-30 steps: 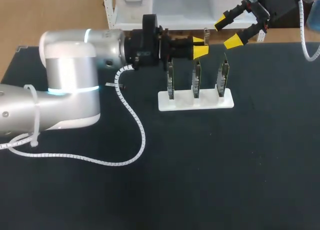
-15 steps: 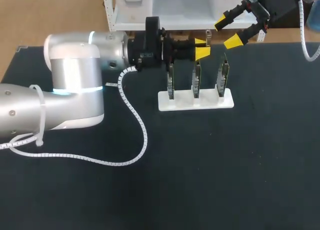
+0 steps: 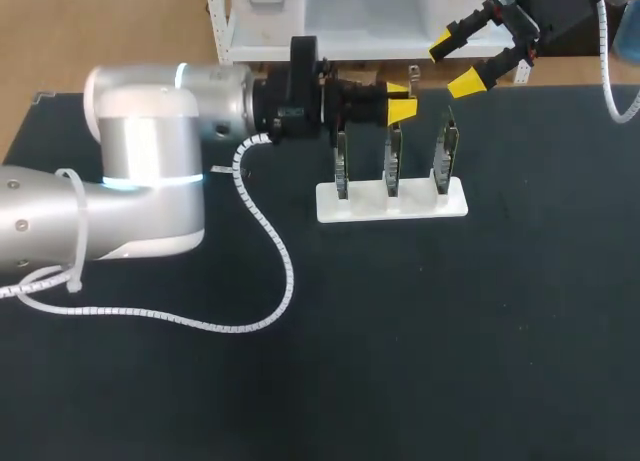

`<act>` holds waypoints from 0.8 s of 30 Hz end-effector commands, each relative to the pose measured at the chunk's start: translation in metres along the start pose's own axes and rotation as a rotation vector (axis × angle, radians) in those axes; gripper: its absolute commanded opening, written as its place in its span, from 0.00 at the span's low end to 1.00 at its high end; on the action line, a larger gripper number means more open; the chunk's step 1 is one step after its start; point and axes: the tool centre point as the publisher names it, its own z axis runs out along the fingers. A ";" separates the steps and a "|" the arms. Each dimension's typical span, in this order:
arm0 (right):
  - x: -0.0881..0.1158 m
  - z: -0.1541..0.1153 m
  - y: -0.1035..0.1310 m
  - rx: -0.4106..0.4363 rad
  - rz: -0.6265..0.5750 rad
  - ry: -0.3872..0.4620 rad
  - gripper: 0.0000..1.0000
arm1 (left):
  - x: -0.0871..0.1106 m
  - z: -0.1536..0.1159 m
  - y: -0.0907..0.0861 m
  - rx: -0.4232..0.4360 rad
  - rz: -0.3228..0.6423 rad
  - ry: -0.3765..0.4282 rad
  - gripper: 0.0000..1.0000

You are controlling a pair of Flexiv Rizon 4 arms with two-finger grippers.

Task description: Pick up the optical module with the left hand, and insert it into the network port with the right hand.

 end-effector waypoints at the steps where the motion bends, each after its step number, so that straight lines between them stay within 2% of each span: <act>1: 0.000 0.000 -0.001 -0.002 0.000 -0.001 1.00 | 0.000 0.001 0.002 0.008 -0.006 0.008 0.00; 24: 0.000 0.000 -0.001 -0.002 0.000 -0.001 1.00 | 0.001 0.001 0.002 0.012 -0.014 0.010 0.00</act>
